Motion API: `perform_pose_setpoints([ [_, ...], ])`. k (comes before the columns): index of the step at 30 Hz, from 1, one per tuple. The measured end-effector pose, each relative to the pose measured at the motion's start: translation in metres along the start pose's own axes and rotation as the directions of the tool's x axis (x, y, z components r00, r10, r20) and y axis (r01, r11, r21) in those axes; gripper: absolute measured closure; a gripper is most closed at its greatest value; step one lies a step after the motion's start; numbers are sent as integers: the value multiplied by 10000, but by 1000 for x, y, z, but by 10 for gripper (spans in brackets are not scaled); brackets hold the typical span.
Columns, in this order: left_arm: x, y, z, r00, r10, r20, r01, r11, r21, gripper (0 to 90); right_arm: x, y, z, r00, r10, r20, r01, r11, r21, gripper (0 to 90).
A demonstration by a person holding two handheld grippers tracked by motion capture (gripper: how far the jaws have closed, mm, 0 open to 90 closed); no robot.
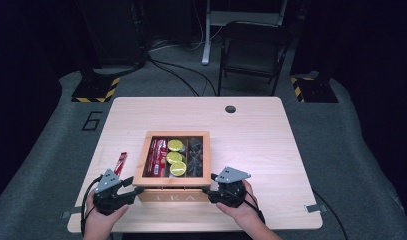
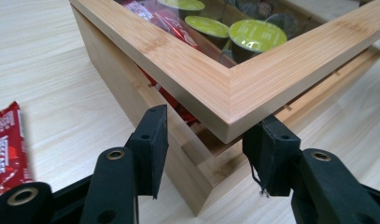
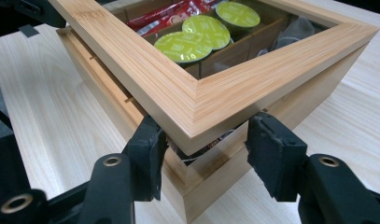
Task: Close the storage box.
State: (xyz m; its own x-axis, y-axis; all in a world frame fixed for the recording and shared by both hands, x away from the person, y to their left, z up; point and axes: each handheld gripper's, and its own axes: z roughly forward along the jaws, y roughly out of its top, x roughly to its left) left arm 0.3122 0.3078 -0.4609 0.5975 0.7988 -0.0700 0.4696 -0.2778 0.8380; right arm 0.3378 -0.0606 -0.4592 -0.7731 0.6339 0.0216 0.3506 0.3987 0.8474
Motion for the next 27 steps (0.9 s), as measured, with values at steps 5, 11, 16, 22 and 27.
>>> perform_pose_setpoints([
  [5,-2,0,1,9997,256,-22,-256,9996,-96,499,0,-1,0,10000,-27,-73,28,10000,55,471],
  [11,-3,0,2,9985,516,190,-518,9986,90,497,0,-2,1,9999,-21,-112,22,9999,131,467],
  [16,-2,-1,4,9983,416,400,-424,9989,202,445,0,-3,2,9997,54,-254,-46,9995,297,445],
  [22,-3,-1,7,9982,432,422,-447,9984,348,424,-1,-4,4,9992,57,-391,-41,9991,427,436],
  [27,-4,-2,9,9976,511,456,-536,9970,553,374,0,-5,6,9995,-33,-327,57,9973,733,433],
])
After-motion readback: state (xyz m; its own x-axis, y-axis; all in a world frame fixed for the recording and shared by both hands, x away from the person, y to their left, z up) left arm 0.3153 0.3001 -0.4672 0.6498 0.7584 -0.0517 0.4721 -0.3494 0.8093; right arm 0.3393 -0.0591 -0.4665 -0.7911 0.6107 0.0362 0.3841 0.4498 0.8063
